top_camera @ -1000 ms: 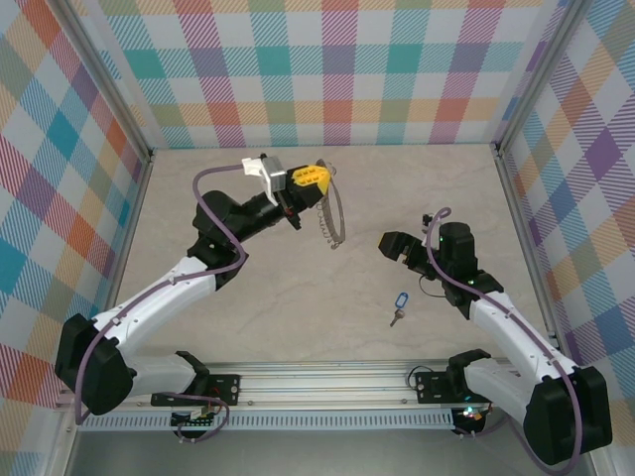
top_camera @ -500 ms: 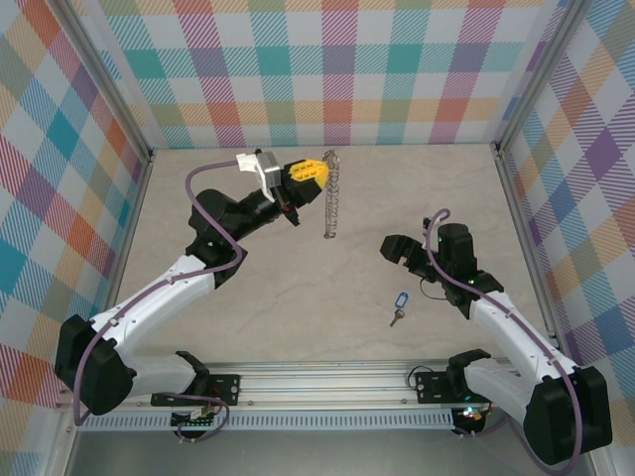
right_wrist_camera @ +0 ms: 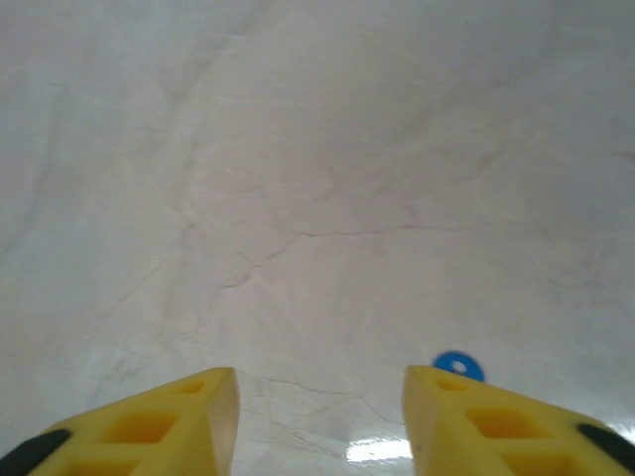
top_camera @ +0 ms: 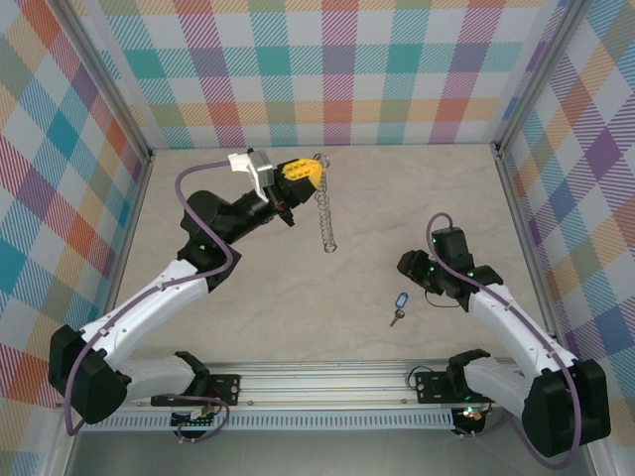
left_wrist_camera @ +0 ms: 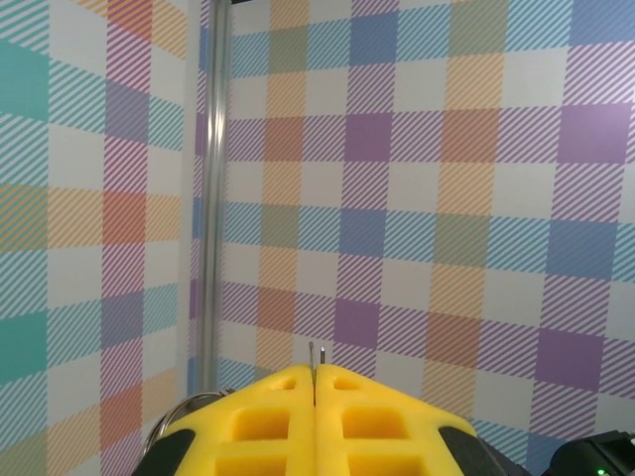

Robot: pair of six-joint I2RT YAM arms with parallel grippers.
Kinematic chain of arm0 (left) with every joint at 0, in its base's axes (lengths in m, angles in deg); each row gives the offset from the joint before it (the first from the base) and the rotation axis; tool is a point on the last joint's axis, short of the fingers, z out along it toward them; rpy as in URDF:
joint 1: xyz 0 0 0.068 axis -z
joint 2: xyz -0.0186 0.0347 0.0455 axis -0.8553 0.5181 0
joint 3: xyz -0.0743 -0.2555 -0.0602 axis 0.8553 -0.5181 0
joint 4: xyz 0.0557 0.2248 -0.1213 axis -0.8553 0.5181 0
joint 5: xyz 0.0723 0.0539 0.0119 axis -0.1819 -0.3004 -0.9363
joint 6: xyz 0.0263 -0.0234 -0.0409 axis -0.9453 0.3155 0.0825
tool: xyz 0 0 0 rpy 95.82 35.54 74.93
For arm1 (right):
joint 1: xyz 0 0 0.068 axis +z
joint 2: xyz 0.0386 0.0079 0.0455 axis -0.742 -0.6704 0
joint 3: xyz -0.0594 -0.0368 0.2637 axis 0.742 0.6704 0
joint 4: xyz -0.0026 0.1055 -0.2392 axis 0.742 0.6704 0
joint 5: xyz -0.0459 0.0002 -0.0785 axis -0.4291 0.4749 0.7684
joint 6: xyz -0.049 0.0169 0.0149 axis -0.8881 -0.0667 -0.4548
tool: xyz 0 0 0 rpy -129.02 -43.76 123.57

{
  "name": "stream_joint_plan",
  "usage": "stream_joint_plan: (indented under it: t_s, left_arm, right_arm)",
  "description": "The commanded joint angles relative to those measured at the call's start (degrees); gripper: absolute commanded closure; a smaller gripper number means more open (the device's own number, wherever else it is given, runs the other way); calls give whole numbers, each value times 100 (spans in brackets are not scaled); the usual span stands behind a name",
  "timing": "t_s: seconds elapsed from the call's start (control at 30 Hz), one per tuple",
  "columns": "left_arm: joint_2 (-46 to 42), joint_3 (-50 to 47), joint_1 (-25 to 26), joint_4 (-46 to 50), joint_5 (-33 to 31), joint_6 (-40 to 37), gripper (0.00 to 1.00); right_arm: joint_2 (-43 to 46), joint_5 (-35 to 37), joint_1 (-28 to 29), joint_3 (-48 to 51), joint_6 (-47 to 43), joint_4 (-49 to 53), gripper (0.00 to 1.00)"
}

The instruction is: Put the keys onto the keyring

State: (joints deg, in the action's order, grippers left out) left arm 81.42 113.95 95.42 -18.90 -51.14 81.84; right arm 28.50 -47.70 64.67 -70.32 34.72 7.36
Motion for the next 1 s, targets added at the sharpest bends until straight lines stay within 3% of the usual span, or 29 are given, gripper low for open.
stream_joint_plan:
  t_s: [0.0,0.07,0.43,0.97]
  left_arm:
    - [-266,-148,73,58,-245,-85,100]
    - [-373,-326,67,85,-319,-116,100]
    - [-935,-1259,73,-85,-652,222,100]
    - [-1069,-1420,73,91,-735,258,100]
  right_arm:
    - [-180,328,-38,136,217,417,59]
    - [-255,267,-34,263,248,367,63]
    - [-131,-275,-25,985,344,14,67]
    - [-140,-841,142,1153,229,-249,68]
